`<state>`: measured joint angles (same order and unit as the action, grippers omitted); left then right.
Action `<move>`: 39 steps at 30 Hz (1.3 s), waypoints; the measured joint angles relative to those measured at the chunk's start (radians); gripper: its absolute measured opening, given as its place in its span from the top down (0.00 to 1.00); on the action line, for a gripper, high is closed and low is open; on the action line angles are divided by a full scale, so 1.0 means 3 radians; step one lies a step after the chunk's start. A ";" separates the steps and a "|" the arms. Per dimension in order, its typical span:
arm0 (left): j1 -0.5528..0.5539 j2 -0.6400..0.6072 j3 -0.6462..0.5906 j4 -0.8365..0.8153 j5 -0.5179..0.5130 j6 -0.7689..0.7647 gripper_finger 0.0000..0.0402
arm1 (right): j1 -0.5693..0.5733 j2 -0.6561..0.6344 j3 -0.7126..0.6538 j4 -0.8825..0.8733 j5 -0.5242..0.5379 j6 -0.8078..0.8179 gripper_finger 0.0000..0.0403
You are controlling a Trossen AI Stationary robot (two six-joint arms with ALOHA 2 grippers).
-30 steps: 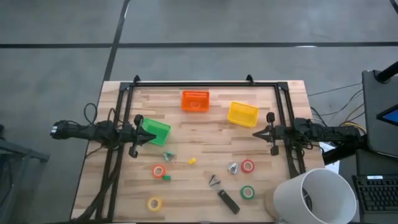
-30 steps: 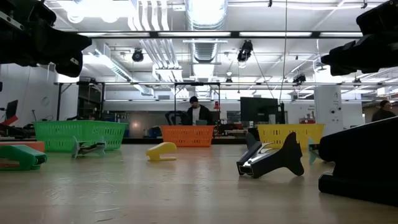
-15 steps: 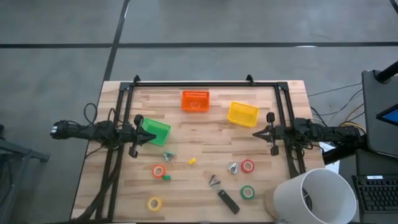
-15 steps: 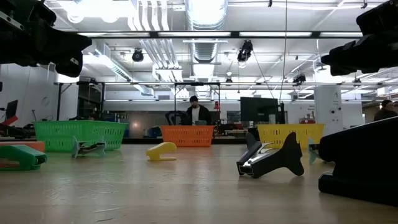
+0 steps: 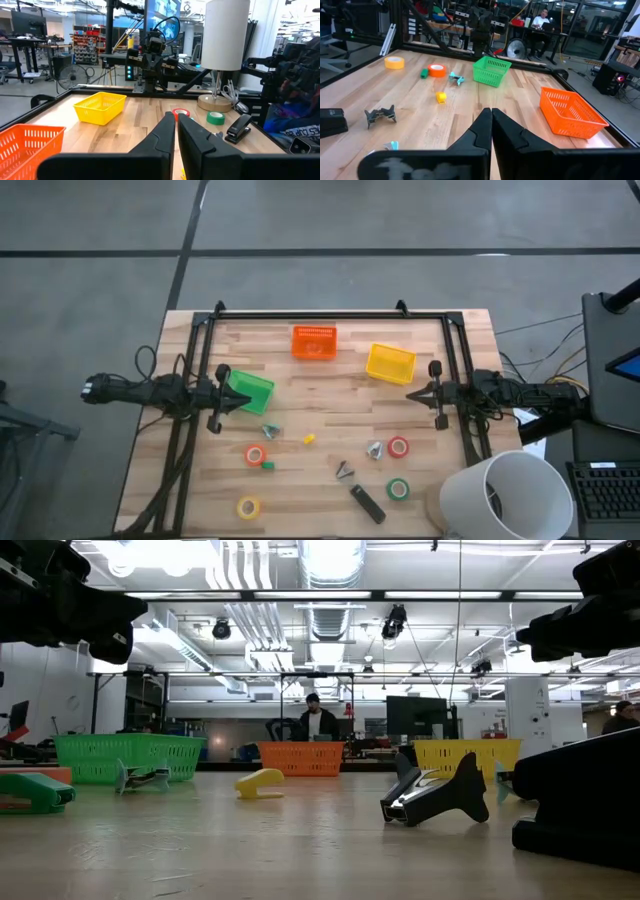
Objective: Pick and place Stapler, Stapler remover, tape
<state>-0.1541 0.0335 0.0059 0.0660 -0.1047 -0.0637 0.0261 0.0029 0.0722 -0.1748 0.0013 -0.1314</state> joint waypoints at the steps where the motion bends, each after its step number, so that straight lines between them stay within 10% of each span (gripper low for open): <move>1: 0.0000 -0.0001 0.0000 0.0000 0.0000 0.0001 0.94 | 0.0000 -0.0001 0.0000 0.0001 0.0000 0.0000 0.98; 25: 0.0000 0.0000 0.0000 0.0001 0.0001 0.0001 0.94 | 0.0019 0.0135 -0.0043 0.0562 -0.0009 0.1656 0.98; 39: 0.0001 -0.0001 0.0000 -0.0001 0.0001 0.0001 0.94 | 0.0431 0.1748 0.0120 0.0551 0.0293 0.2789 0.83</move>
<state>-0.1539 0.0334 0.0059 0.0658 -0.1044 -0.0635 0.1554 0.5272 0.1083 -0.0095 0.0893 0.7054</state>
